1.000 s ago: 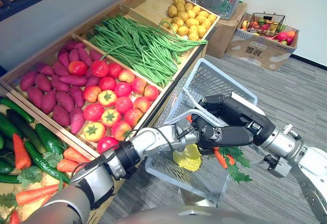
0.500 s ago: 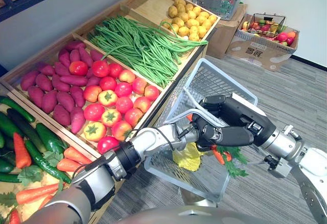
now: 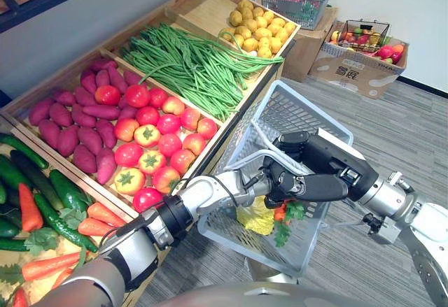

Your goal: Pick vegetable in the basket

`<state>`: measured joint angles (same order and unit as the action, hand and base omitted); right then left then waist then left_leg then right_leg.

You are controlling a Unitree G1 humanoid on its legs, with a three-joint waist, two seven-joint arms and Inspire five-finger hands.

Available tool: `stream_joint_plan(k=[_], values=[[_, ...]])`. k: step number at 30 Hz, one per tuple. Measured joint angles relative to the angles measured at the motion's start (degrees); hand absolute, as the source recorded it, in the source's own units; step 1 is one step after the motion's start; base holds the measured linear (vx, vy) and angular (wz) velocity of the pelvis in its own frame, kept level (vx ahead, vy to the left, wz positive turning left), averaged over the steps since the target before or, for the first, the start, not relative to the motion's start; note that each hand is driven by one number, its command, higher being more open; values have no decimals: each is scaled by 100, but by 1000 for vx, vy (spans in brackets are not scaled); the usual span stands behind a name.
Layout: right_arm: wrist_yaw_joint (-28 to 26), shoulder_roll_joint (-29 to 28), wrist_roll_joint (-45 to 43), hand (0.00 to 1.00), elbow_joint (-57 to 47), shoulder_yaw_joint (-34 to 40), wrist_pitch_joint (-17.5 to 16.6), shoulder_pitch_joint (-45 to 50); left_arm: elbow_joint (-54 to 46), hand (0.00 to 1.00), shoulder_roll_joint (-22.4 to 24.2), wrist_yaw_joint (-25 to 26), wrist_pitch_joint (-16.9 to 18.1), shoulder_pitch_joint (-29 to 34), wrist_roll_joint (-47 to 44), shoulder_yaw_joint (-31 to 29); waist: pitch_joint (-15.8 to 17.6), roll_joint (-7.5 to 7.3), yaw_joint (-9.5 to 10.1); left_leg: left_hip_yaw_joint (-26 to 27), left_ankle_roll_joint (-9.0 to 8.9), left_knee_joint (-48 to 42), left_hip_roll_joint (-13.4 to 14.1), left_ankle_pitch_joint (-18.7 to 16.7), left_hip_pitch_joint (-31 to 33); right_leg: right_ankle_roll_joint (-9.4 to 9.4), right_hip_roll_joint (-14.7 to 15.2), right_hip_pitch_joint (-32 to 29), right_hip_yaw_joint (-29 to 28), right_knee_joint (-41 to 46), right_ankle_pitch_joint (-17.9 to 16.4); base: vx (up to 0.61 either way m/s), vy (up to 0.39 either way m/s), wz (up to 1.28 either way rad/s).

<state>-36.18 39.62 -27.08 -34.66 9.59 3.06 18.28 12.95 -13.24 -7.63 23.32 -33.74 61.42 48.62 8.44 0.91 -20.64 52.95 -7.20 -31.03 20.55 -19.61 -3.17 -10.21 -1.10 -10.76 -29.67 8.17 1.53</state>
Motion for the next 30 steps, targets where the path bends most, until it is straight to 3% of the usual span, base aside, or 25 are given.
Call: stream_joint_plan(k=[7,10,14,17,19,20,24,30], values=[[21,0,-41,0,-2,54,-27,-1,3,100,-22,39,108,-160,-107,10,-45,59,-1,-132,18,-9,-1,11,50,35,18,5,111,68,-27,9,14,8],[25,0,-126,0,-14,84,-83,0,-81,100,-244,-14,231,-424,-610,272,-72,98,12,-240,47,-8,-1,34,81,52,43,47,209,73,-37,28,26,16],[-65,7,-375,0,-288,167,-146,176,-1276,100,-1115,-804,392,-537,-2190,674,-127,168,26,-411,47,28,-3,78,104,89,89,94,387,73,-76,22,18,22],[-143,208,-530,0,-321,203,-192,270,-1948,100,-1768,-1616,405,-710,-3851,910,-182,199,190,-495,52,60,-38,90,108,133,105,122,466,96,-131,27,10,16],[-139,500,-533,0,53,261,-180,292,-2268,100,-2341,-2175,80,-710,-5264,920,-244,205,253,-619,71,128,-116,112,142,138,191,173,590,84,-161,31,21,27],[-136,529,-532,0,93,260,-165,291,-2294,100,-2384,-2244,15,-710,-5401,922,-261,207,265,-631,73,129,-120,113,153,139,194,171,597,82,-162,33,16,19],[-102,784,-494,0,528,198,63,301,-2574,100,-3054,-2933,-825,-707,-7029,1022,-301,201,333,-714,77,133,-125,132,191,128,210,188,678,79,-156,51,10,9],[-39,992,-361,0,1022,233,170,367,-3005,100,-3514,-2931,-1189,-731,-8519,811,-343,128,282,-794,105,247,-222,187,177,119,289,281,770,71,-149,73,17,7]])
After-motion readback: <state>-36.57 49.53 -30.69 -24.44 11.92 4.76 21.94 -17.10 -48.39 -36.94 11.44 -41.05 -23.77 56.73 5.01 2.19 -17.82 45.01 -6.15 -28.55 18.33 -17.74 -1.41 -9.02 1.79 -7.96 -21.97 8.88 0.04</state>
